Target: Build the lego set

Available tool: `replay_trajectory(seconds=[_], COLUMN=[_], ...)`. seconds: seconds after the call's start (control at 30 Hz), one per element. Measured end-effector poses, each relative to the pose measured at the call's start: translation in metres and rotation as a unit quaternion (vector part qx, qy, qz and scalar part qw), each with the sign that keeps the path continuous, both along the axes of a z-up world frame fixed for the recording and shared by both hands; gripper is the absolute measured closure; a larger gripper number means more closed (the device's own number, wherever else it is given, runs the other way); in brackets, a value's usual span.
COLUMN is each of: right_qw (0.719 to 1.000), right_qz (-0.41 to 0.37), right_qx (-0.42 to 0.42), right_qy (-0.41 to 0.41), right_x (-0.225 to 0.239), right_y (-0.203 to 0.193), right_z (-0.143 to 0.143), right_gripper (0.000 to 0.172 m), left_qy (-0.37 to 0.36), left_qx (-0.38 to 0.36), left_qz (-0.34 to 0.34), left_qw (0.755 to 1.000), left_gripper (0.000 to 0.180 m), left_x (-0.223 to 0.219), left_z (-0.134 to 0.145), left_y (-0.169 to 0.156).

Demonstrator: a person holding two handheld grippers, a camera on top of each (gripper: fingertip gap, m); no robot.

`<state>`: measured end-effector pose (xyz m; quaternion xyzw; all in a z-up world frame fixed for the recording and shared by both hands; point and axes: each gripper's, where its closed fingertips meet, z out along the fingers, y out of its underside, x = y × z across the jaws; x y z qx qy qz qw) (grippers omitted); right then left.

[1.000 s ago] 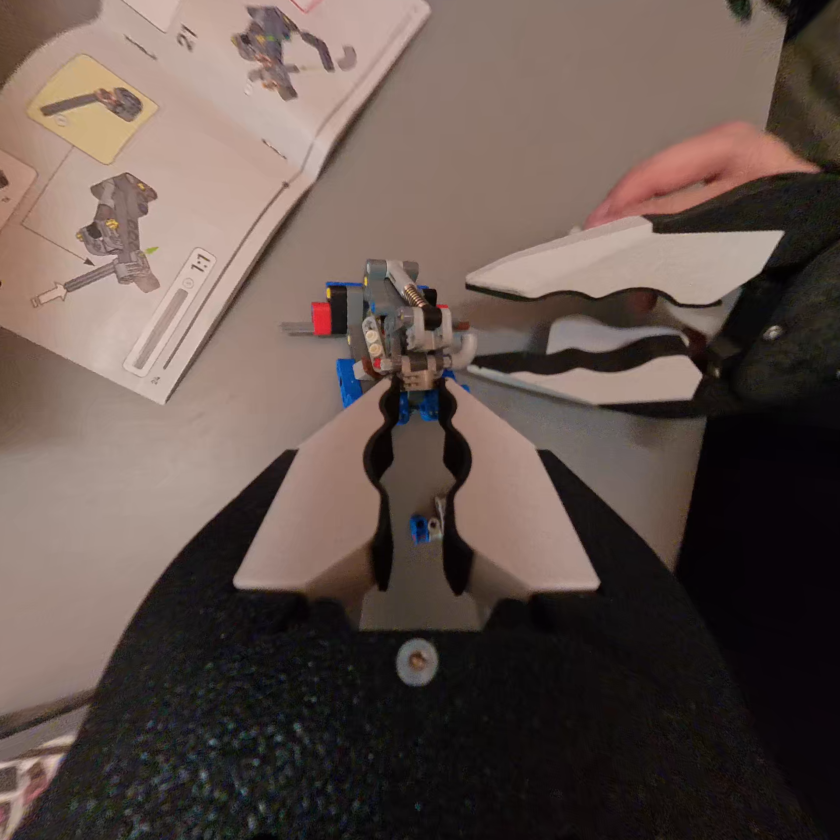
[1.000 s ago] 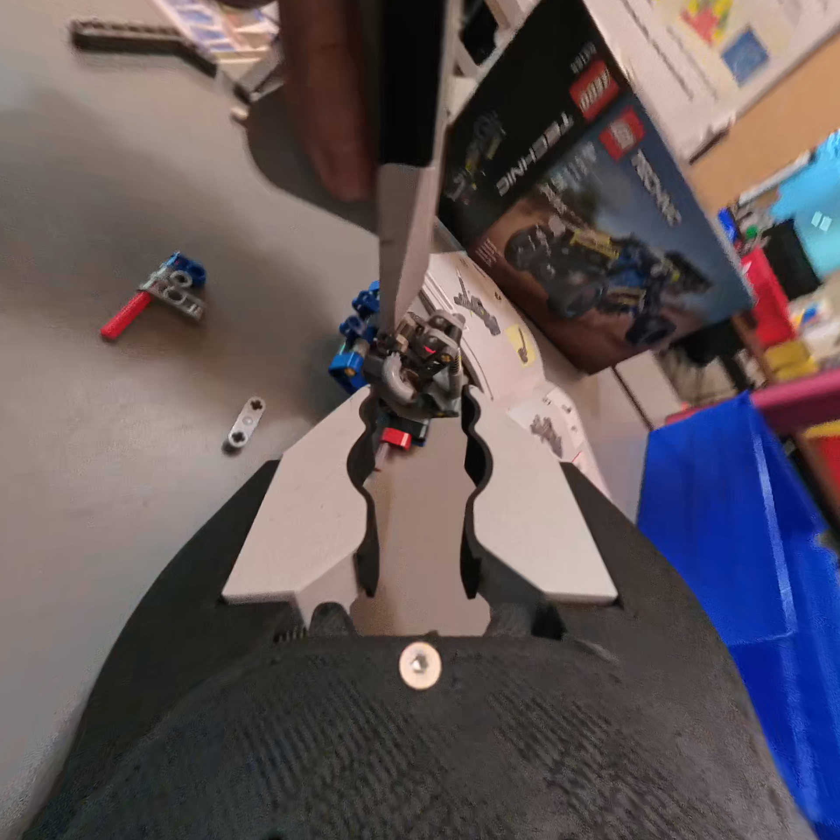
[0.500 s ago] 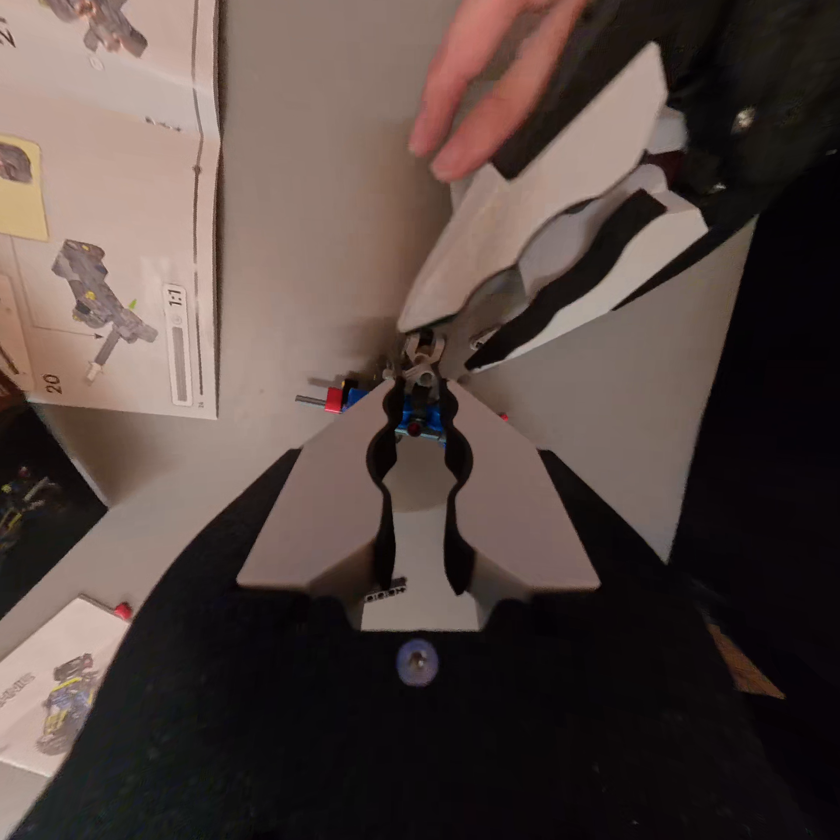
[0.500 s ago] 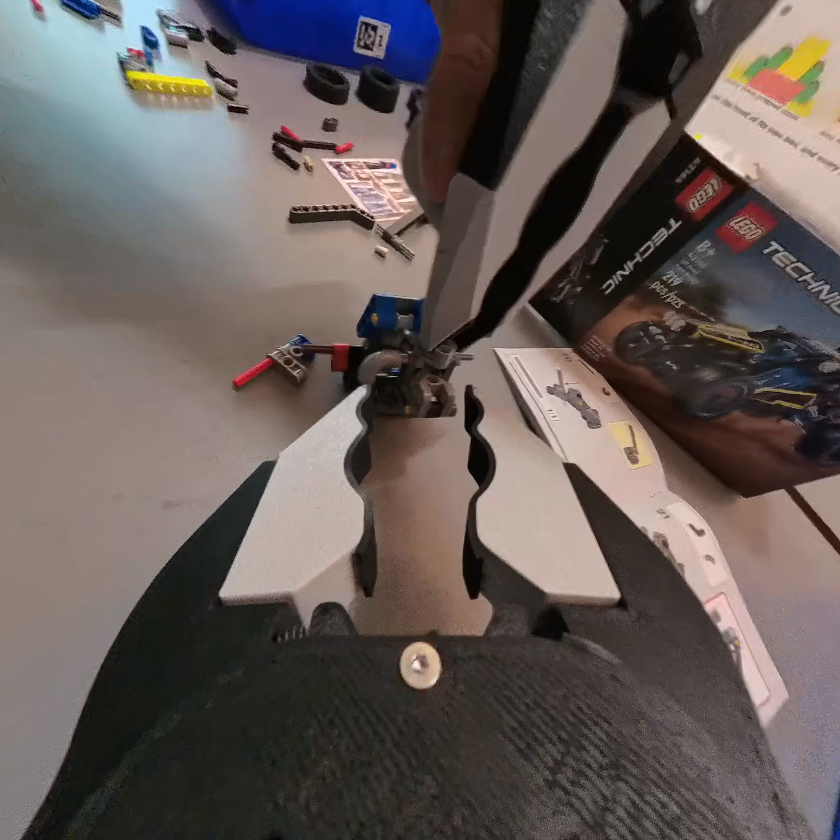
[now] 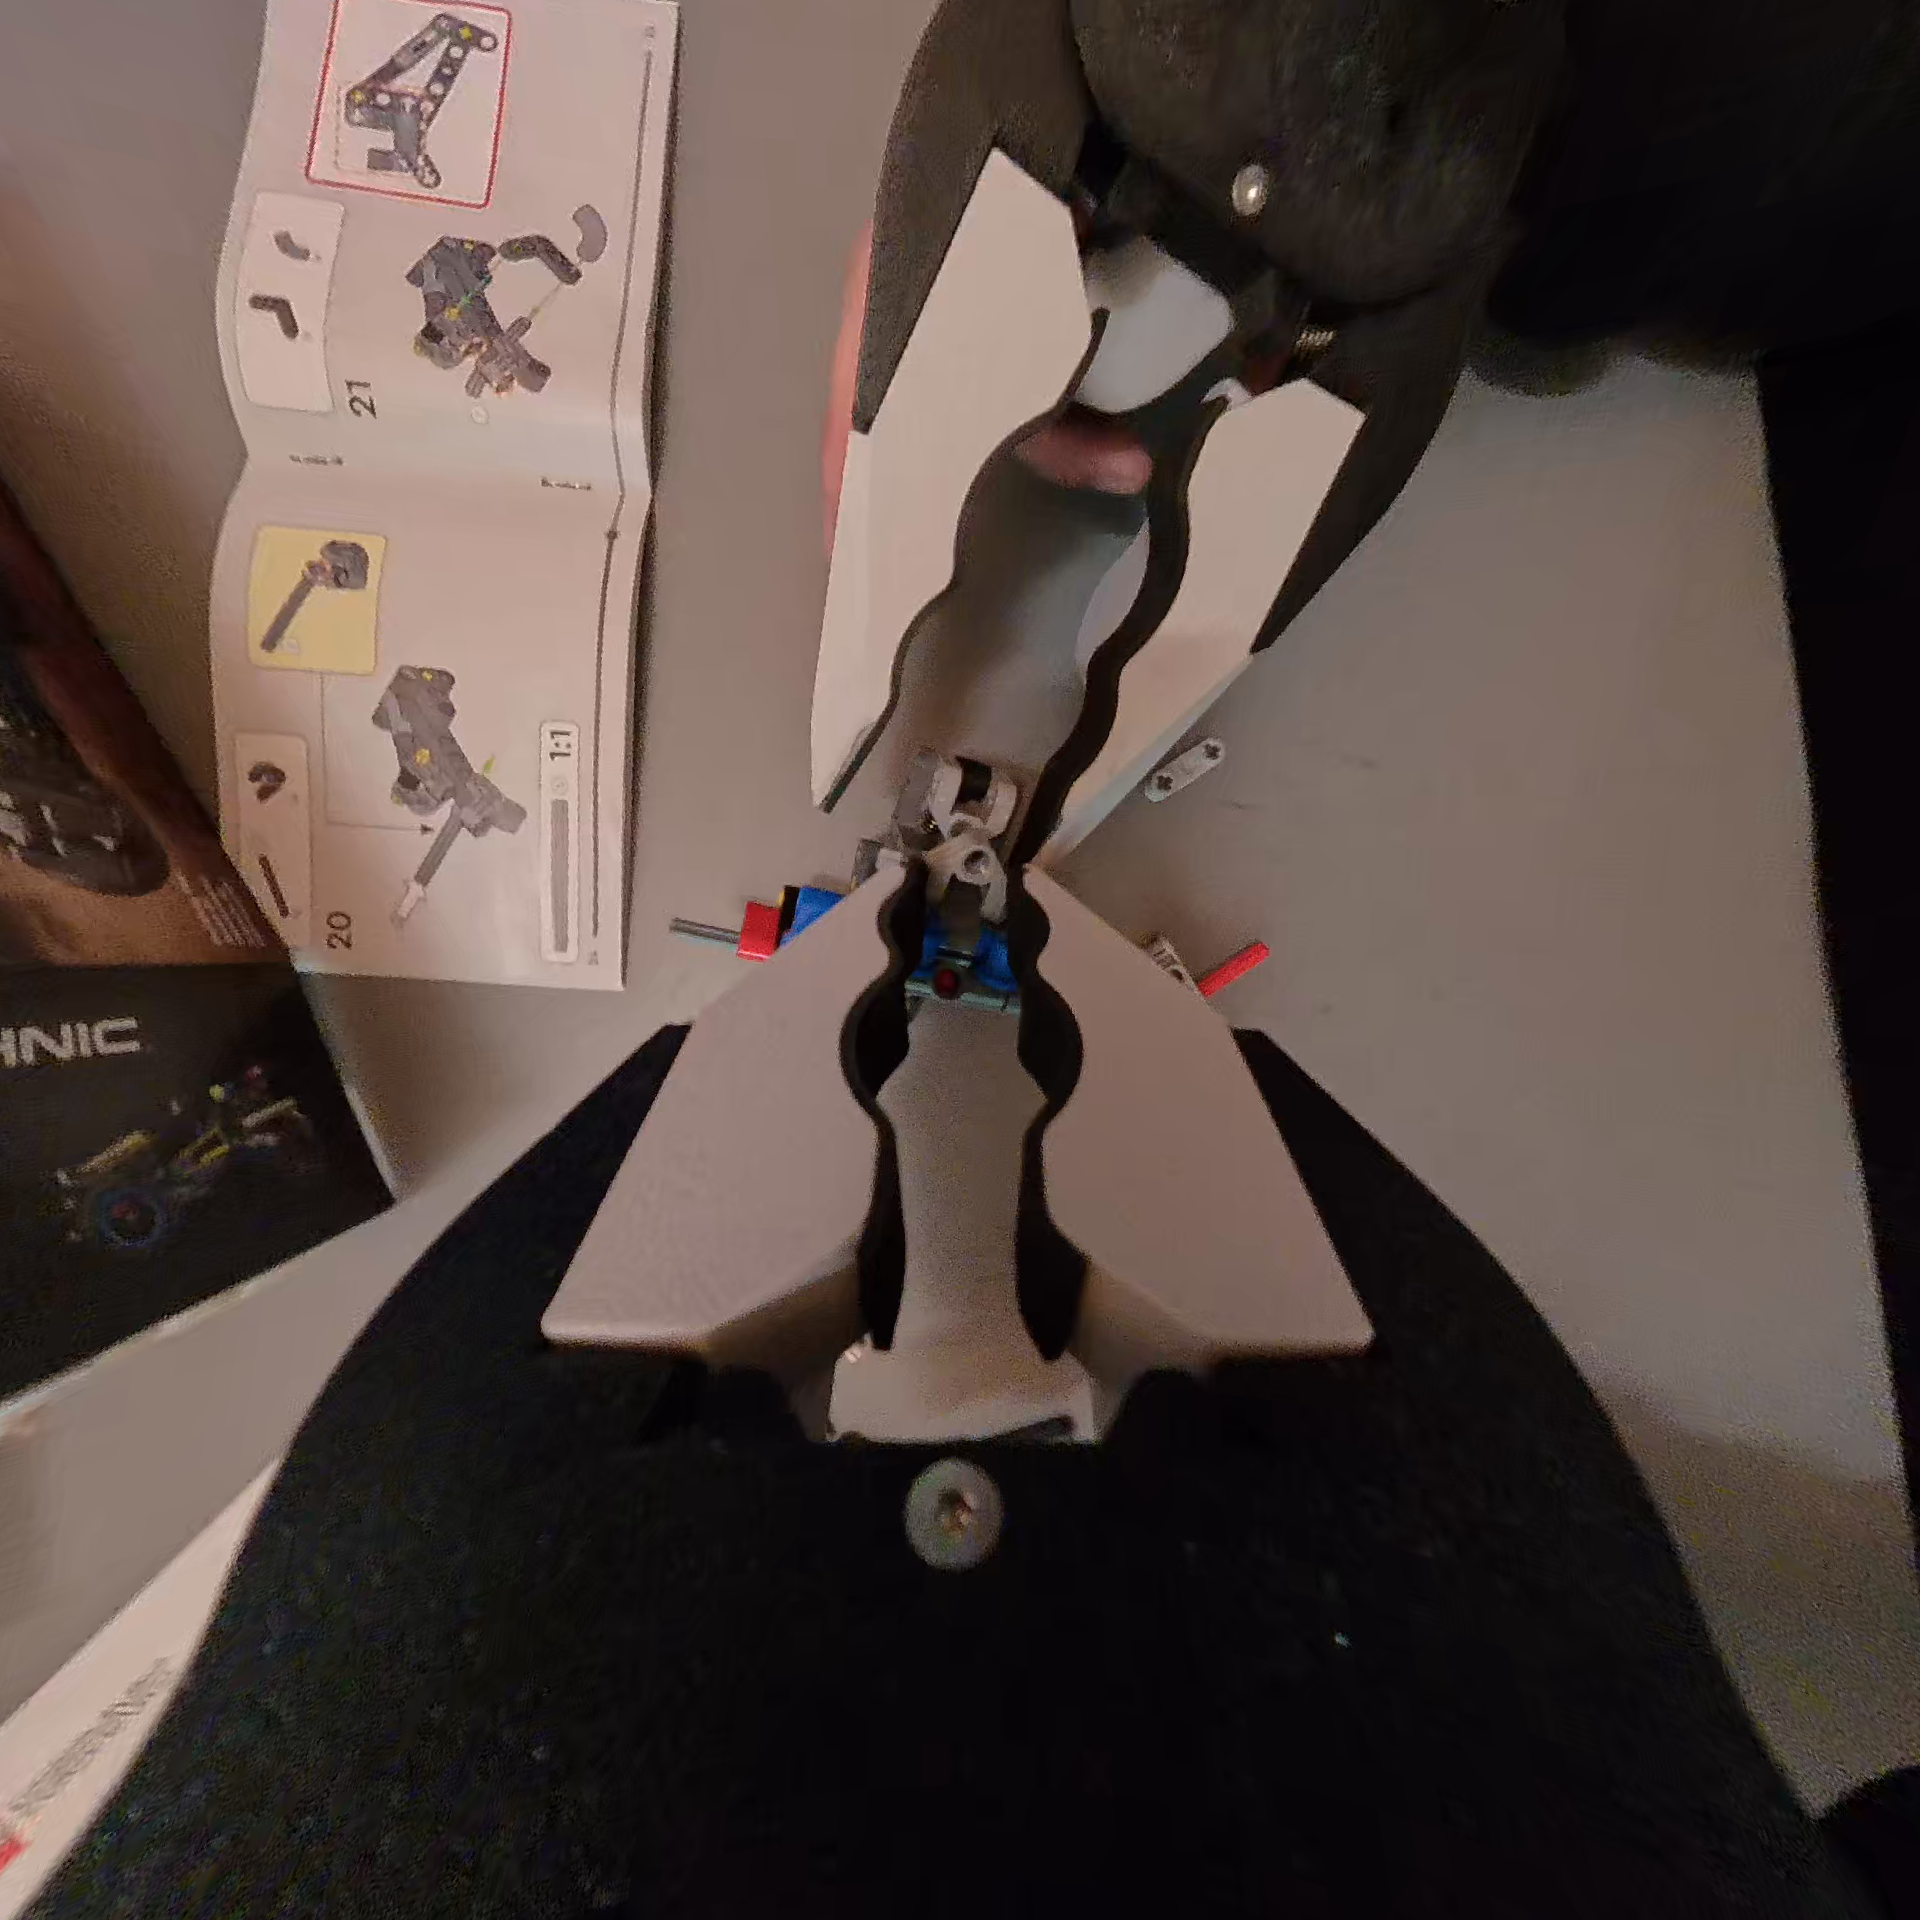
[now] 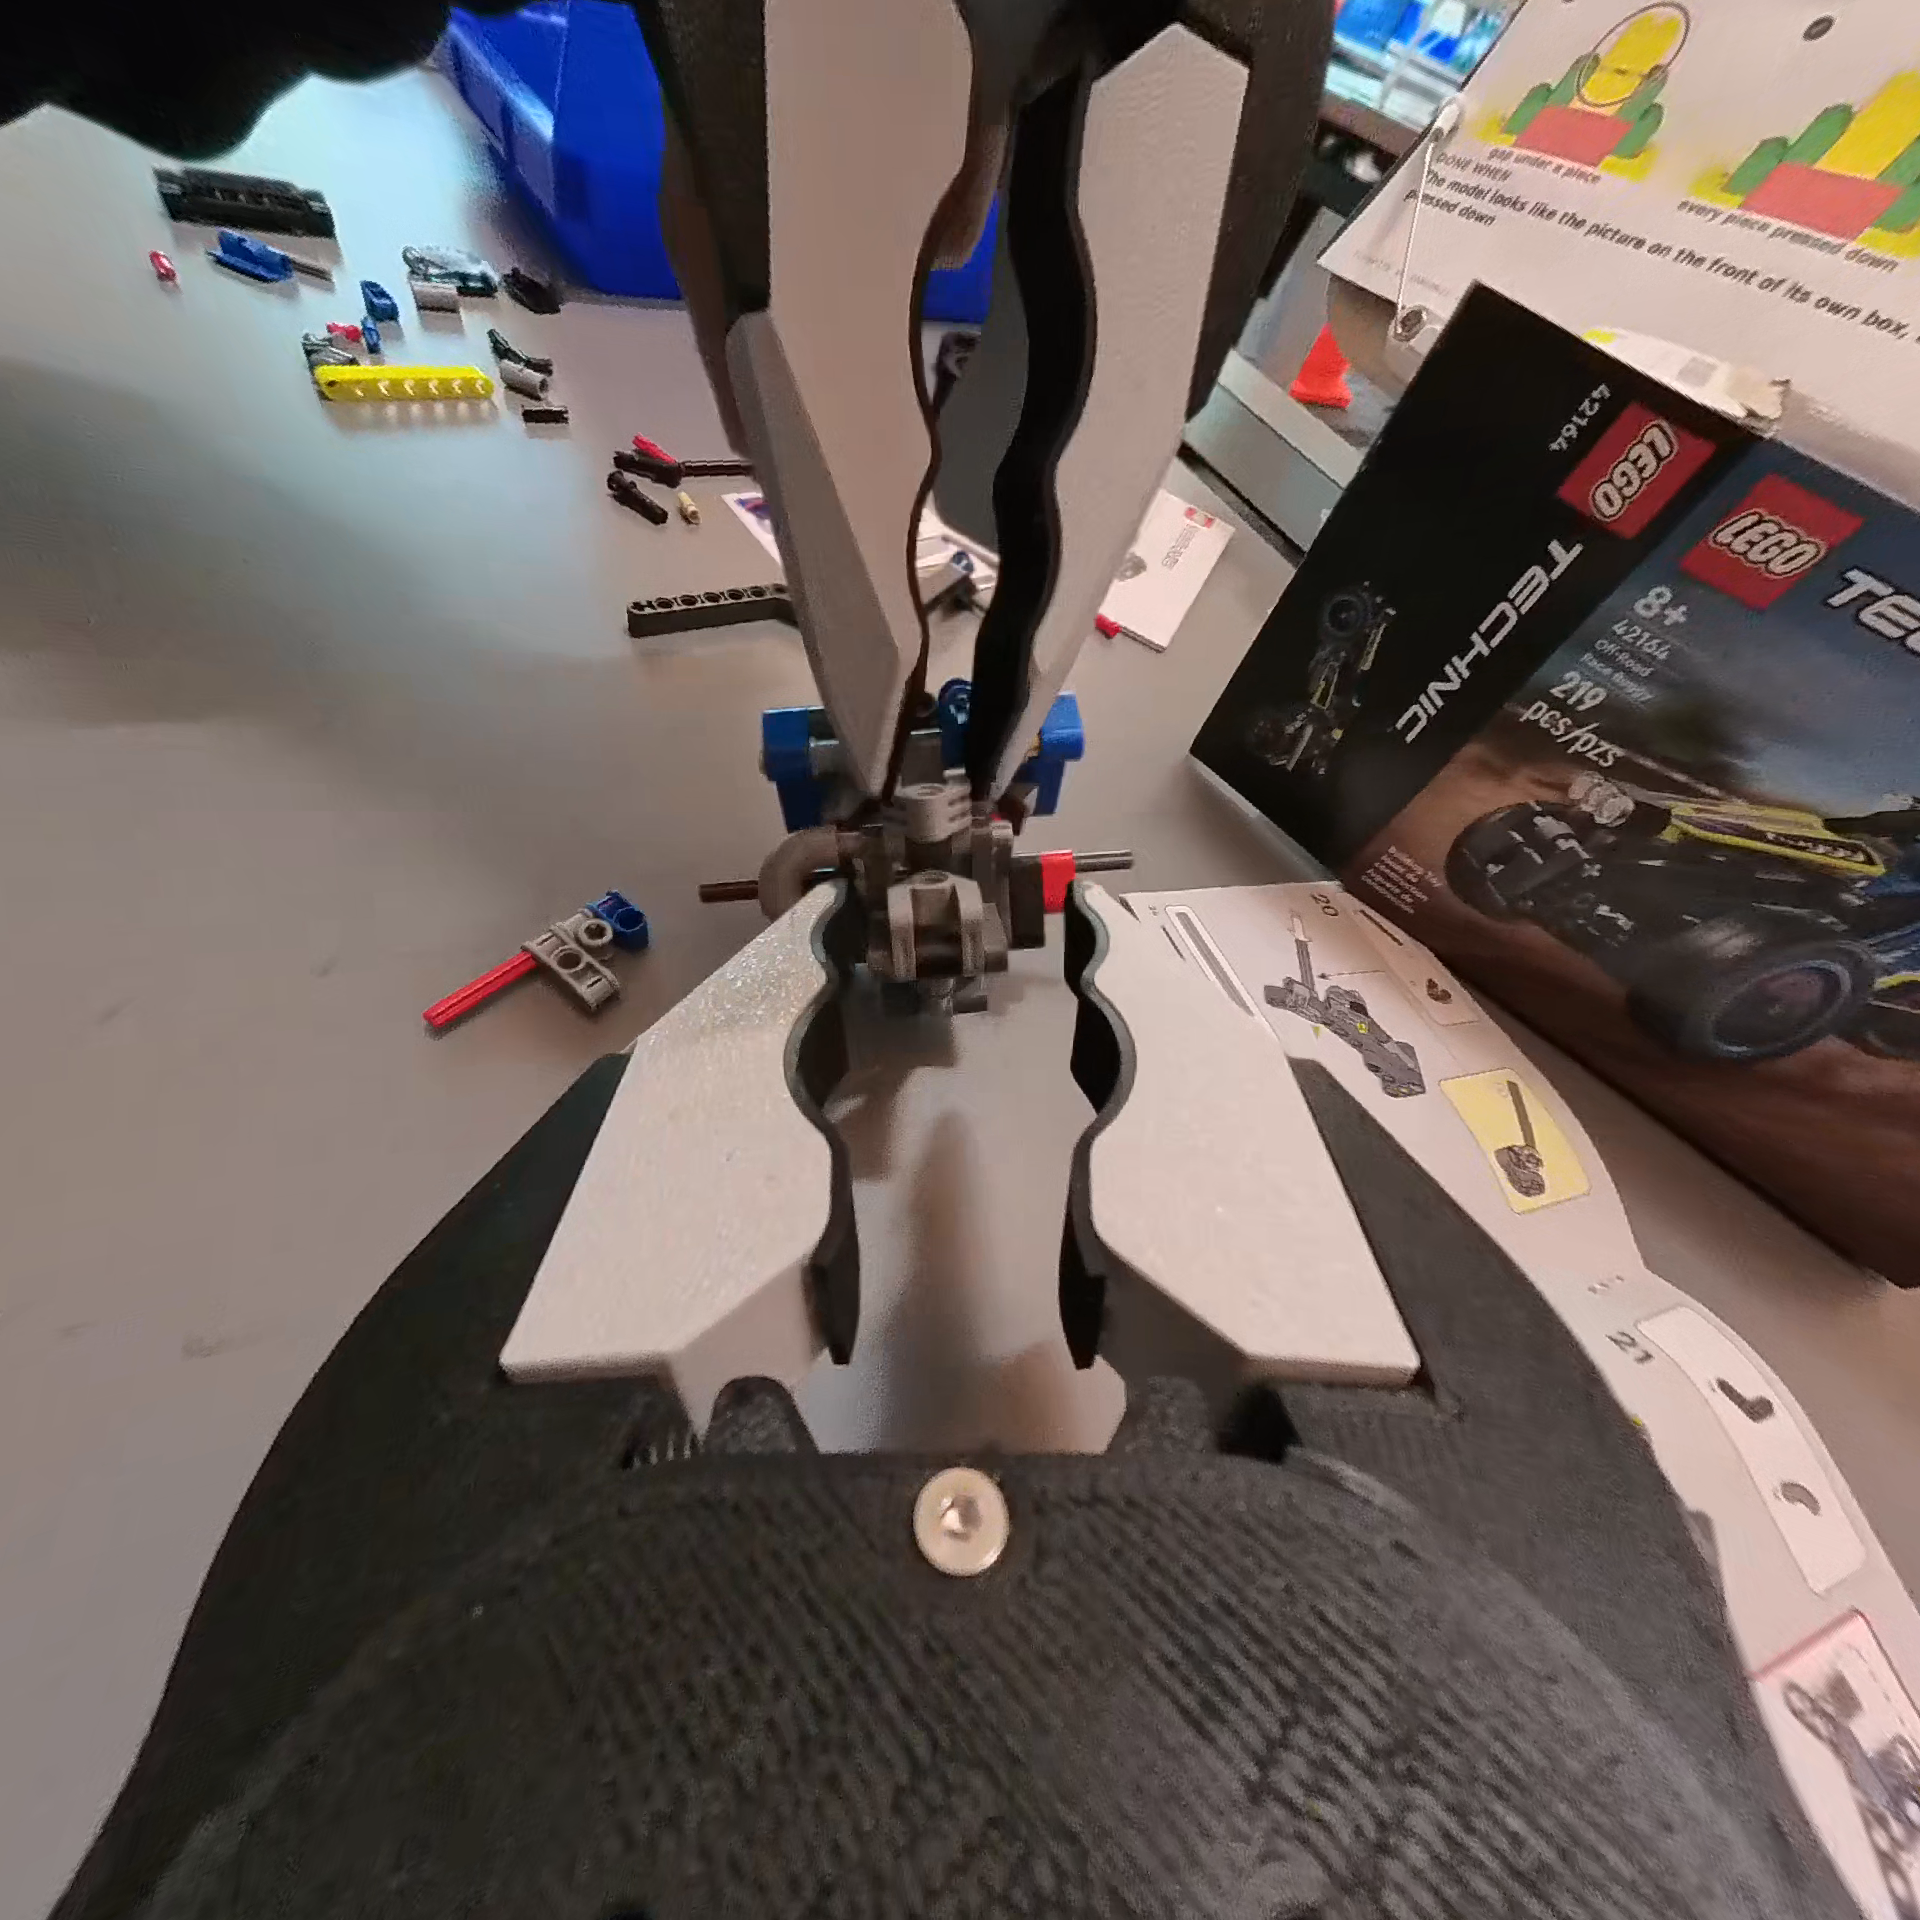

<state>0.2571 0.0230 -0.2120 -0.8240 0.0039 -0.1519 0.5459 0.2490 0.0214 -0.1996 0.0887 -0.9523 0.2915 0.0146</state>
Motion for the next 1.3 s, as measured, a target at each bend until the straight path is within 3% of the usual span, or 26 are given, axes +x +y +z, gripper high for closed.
replay_trajectory(seconds=[0.17,0.37,1.0,1.17,1.23,1.3], right_qw=[0.999,0.996,0.992,0.985,0.971,0.955], right_qz=[0.031,0.067,0.072,0.023,0.009,-0.026], right_qx=[-0.023,-0.049,-0.029,0.061,0.133,0.217], right_qy=[-0.023,0.032,0.096,0.158,0.196,0.200], right_x=[0.001,0.000,0.005,0.020,0.026,0.038], right_y=[0.007,0.014,0.012,0.005,-0.001,-0.009], right_z=[-0.009,-0.019,-0.014,0.008,0.025,0.046], right_gripper=[0.136,0.148,0.150,0.150,0.150,0.151], left_qy=[0.024,0.056,0.030,-0.062,-0.130,-0.226], left_qx=[-0.021,-0.078,-0.081,-0.150,-0.205,-0.238], left_qz=[0.007,0.004,0.006,0.083,0.127,0.120], left_qw=[0.999,0.995,0.996,0.983,0.962,0.937], left_gripper=[0.169,0.169,0.169,0.159,0.158,0.159], left_x=[0.001,0.003,0.009,0.033,0.038,0.027], left_z=[0.001,-0.001,-0.009,0.029,0.060,0.088], left_y=[0.008,0.011,0.019,0.014,0.015,0.012])
